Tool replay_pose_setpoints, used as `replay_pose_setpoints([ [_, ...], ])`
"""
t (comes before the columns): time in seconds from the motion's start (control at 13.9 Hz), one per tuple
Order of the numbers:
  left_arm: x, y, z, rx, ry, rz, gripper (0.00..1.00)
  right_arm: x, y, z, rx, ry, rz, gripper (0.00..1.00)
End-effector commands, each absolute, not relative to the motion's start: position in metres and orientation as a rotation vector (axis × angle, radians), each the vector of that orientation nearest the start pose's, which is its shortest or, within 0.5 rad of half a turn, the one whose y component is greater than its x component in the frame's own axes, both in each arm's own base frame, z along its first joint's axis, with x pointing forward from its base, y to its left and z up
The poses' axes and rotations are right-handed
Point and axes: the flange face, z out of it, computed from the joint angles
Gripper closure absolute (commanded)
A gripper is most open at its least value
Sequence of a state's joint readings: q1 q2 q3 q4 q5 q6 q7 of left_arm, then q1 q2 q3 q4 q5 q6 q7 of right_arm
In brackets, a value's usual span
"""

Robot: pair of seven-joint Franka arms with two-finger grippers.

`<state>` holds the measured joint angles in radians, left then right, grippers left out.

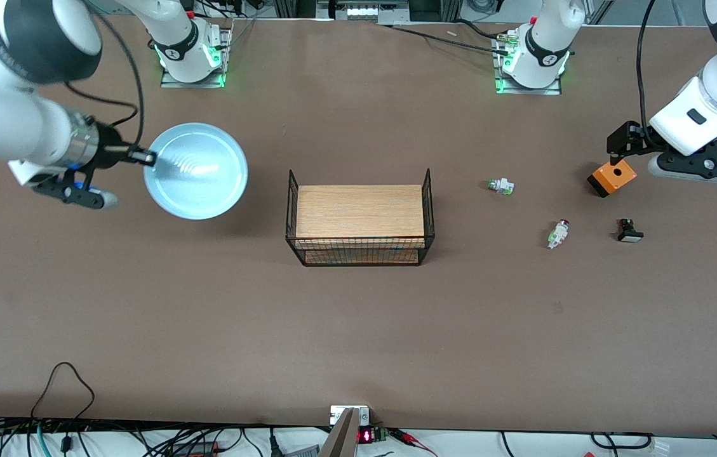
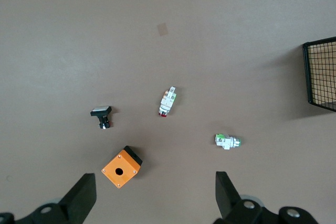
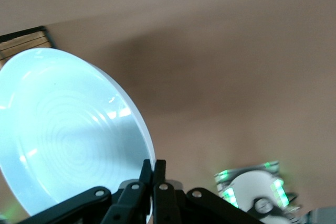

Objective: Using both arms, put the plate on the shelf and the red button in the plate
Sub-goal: 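Carry the plate with the right gripper over the wire basket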

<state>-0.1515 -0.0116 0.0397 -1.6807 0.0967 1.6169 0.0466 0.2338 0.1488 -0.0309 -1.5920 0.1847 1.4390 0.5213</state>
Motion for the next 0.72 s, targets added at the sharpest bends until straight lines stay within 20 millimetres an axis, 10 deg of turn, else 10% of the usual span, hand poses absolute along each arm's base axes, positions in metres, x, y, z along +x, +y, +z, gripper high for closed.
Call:
replay_pose_setpoints([
  [0.0, 0.552, -0.050, 0.588, -3.017, 0.278, 0.066, 0.00, 0.538, 0.168, 0.547, -2.961, 0.596, 0.524, 1.00],
  [0.65, 0.552, -0.050, 0.587, -3.017, 0.278, 0.068, 0.00, 0.478, 0.339, 0.547, -2.969, 0.727, 0.371, 1.00],
])
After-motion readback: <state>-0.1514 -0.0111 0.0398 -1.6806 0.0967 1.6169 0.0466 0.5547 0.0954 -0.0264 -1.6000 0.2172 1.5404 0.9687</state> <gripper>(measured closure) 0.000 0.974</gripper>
